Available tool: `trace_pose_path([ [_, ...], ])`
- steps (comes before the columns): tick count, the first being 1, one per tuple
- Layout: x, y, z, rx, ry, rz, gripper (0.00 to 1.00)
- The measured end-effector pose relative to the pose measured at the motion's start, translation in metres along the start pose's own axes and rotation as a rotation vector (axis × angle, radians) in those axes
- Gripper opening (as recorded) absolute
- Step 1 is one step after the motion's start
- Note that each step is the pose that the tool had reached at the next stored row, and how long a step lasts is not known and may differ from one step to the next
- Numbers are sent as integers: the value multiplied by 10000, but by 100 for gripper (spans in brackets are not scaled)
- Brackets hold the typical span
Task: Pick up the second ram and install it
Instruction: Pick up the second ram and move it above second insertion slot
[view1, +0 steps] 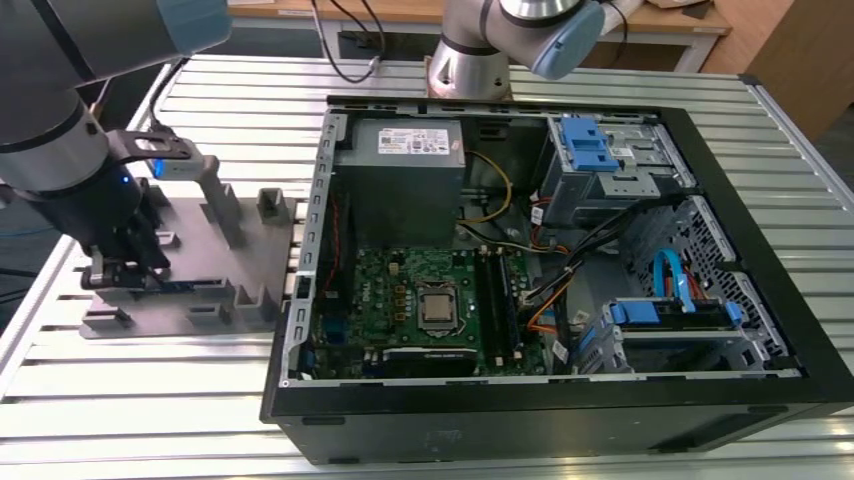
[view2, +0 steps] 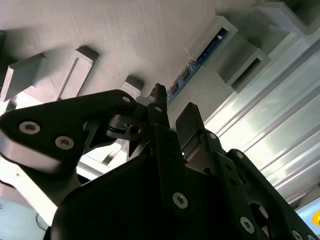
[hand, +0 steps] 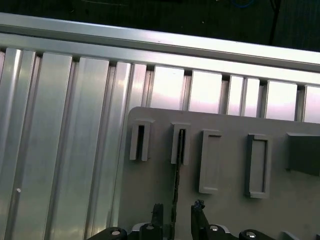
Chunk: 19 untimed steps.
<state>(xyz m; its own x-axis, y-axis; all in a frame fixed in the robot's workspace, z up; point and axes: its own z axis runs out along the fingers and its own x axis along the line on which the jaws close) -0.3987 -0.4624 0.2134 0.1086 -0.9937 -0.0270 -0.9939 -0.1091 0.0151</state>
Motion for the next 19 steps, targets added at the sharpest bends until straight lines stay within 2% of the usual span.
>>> trace_pose_path([
  [11, 6, -6, 199, 1, -1, 0, 35],
  [19, 6, -6, 202, 0, -1, -1, 34],
])
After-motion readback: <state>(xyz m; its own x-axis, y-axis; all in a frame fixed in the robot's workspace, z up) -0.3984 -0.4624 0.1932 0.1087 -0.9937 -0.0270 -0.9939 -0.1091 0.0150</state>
